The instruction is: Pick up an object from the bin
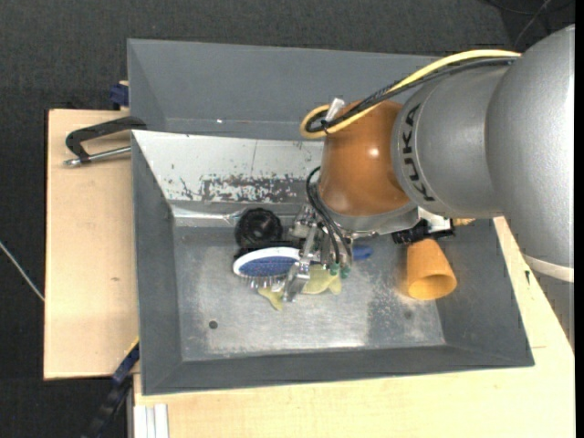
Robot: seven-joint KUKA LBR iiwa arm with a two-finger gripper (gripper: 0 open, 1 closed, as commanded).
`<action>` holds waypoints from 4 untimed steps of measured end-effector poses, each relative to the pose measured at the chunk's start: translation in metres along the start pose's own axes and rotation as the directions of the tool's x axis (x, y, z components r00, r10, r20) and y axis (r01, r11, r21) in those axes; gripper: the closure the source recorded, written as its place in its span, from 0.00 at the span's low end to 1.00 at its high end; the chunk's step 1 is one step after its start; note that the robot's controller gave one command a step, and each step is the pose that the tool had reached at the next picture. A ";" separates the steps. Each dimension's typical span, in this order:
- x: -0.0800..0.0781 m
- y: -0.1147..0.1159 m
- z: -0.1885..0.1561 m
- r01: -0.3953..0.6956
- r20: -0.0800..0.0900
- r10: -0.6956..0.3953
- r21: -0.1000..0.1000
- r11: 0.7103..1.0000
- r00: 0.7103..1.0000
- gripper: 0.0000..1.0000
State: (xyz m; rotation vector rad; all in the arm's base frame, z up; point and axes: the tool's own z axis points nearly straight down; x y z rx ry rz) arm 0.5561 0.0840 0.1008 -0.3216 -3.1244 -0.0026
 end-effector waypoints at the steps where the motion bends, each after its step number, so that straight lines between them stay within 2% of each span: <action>1: 0.003 0.005 0.027 -0.082 0.004 0.082 -0.001 0.997 0.997 0.00; 2: 0.002 0.005 0.026 -0.082 0.003 0.082 -0.001 0.997 0.997 0.00; 3: 0.002 0.006 0.024 -0.081 0.002 0.081 -0.002 0.997 0.997 1.00; 4: 0.001 0.007 -0.020 -0.080 0.007 0.080 -0.003 0.997 0.997 1.00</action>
Offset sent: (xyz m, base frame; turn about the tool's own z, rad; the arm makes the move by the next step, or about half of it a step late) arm -0.0043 0.0047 -0.0308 0.0833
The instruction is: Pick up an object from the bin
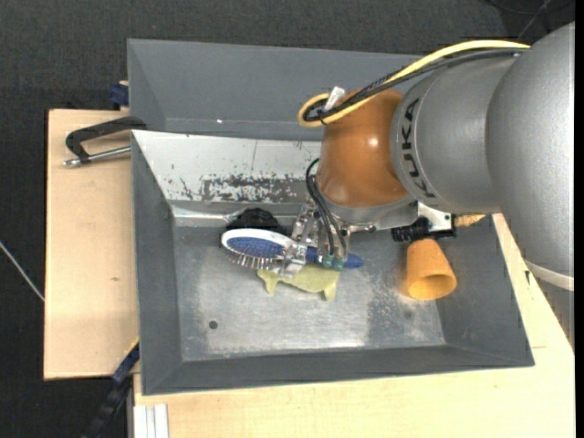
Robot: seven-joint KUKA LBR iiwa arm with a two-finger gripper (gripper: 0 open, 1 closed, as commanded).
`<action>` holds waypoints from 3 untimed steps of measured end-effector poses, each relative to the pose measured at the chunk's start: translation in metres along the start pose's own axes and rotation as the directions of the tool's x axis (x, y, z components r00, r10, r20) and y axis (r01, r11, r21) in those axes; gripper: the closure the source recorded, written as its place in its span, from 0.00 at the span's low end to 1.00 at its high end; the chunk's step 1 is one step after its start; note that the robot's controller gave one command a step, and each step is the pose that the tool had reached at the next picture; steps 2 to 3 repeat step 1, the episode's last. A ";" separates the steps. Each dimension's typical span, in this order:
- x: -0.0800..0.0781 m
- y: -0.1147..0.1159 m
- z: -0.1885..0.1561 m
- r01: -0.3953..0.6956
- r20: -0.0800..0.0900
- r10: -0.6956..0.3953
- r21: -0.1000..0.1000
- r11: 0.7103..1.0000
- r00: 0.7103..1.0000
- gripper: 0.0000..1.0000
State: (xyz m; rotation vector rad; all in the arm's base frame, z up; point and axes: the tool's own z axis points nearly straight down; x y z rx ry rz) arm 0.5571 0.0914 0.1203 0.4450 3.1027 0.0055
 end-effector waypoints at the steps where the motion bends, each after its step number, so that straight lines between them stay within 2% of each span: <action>1: -0.002 0.002 -0.052 0.001 0.002 -0.001 -0.001 1.000 1.000 1.00; 3: -0.002 0.002 -0.052 0.001 0.002 -0.001 -0.001 1.000 1.000 1.00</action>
Offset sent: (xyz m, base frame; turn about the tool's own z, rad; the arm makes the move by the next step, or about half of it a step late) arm 0.0000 0.0000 0.0485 0.0000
